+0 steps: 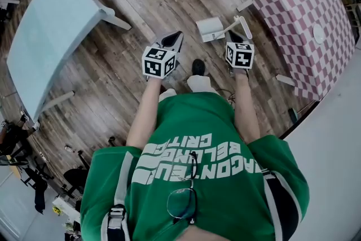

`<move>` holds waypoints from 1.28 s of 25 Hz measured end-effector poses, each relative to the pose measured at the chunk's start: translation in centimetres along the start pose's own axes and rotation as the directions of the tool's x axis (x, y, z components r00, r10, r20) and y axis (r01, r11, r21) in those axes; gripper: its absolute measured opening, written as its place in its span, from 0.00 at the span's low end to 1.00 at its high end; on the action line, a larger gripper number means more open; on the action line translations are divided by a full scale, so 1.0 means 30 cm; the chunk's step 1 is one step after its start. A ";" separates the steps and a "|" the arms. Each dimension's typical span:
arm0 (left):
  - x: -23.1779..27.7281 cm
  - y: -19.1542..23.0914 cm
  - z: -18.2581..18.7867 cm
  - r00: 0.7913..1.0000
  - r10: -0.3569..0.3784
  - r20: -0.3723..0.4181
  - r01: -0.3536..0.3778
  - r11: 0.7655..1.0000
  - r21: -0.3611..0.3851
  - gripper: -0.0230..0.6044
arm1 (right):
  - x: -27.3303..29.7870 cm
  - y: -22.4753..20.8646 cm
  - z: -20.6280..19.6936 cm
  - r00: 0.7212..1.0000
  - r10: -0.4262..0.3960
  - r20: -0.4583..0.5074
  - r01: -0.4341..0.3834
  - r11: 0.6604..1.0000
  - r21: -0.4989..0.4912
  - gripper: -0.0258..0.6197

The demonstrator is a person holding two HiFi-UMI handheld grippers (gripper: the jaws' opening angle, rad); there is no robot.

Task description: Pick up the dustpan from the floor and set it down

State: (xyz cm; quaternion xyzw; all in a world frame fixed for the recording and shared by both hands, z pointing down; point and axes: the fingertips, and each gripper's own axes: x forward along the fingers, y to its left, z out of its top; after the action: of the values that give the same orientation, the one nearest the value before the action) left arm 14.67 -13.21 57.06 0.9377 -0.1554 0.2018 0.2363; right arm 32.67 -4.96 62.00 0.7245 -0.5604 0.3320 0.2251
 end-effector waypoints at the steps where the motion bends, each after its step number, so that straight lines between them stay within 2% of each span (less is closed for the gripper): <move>1: -0.014 0.008 -0.001 1.000 0.001 0.003 -0.001 1.000 0.002 0.04 | -0.012 0.026 0.001 1.000 0.008 0.009 -0.008 1.000 0.004 0.06; 6: -0.068 0.038 0.006 1.000 0.006 0.023 -0.006 1.000 0.006 0.04 | -0.058 0.153 0.007 0.997 0.064 0.046 -0.064 0.998 -0.008 0.05; 14: -0.136 0.071 0.001 0.999 0.002 0.037 -0.002 1.000 0.000 0.04 | -0.076 0.305 0.005 0.991 0.128 0.043 -0.126 0.991 -0.054 0.05; 32: -0.198 0.080 -0.016 0.998 0.037 0.047 -0.037 0.999 0.004 0.04 | -0.089 0.384 -0.016 0.982 0.186 0.043 -0.182 0.979 -0.093 0.05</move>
State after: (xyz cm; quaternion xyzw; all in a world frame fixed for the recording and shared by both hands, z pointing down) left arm 8.43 -13.84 55.67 0.9397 -0.1778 0.1843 0.2267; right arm 21.09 -5.97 59.83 0.6672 -0.6449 0.3074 0.2108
